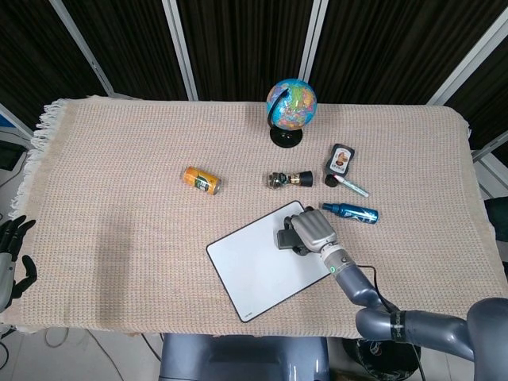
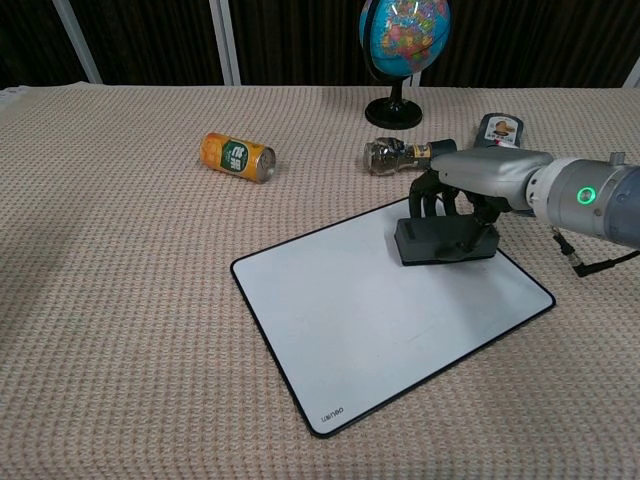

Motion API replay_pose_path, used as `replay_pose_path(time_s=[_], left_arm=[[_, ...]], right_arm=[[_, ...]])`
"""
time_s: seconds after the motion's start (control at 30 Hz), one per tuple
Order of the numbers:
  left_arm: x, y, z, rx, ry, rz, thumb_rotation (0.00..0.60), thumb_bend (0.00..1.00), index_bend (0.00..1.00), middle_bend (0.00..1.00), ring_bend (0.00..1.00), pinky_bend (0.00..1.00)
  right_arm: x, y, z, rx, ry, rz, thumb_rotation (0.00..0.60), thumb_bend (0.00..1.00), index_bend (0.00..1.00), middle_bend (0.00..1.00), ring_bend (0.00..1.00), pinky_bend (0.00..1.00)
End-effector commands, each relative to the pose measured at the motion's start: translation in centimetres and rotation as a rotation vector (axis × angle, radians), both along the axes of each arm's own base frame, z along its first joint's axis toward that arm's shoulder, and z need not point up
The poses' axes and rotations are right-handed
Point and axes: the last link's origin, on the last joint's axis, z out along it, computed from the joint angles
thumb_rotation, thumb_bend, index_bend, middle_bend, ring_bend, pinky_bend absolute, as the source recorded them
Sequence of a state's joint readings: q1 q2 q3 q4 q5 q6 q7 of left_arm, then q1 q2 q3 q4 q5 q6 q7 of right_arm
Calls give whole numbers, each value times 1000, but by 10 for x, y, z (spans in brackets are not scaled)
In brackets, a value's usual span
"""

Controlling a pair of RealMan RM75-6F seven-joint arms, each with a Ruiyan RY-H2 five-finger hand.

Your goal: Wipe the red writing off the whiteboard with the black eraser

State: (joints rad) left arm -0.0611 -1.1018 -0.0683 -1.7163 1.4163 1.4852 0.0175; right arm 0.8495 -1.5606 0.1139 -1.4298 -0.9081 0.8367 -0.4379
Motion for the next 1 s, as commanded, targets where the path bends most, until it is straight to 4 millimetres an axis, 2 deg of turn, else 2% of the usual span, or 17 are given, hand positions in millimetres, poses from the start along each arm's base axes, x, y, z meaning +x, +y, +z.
replay_pose_path(time_s=[0.03, 0.3, 0.5, 0.77, 1.0], left_arm=[[0, 0, 0, 0, 1, 0, 600, 740, 117, 45, 0, 0], [0, 0, 1, 3, -1, 2, 600, 740, 117, 45, 0, 0], [0, 1, 1, 2, -2, 2, 600, 740, 117, 45, 0, 0], [0, 0, 1, 3, -2, 0, 600, 740, 117, 45, 0, 0], [1, 0, 1, 4, 0, -2, 600, 740, 117, 45, 0, 0]], right_arm=[[5, -6, -1, -14, -15, -1, 600, 381, 521, 490, 463, 260], [11, -16, -2, -51, -25, -21, 600, 381, 521, 490, 463, 260], [4, -10, 4, -49, -12, -30, 600, 381, 521, 491, 463, 260], [-10, 25, 15, -4, -17, -39, 600, 381, 522, 493, 464, 261], [-13, 60, 11, 34, -27, -19, 600, 381, 522, 493, 464, 261]])
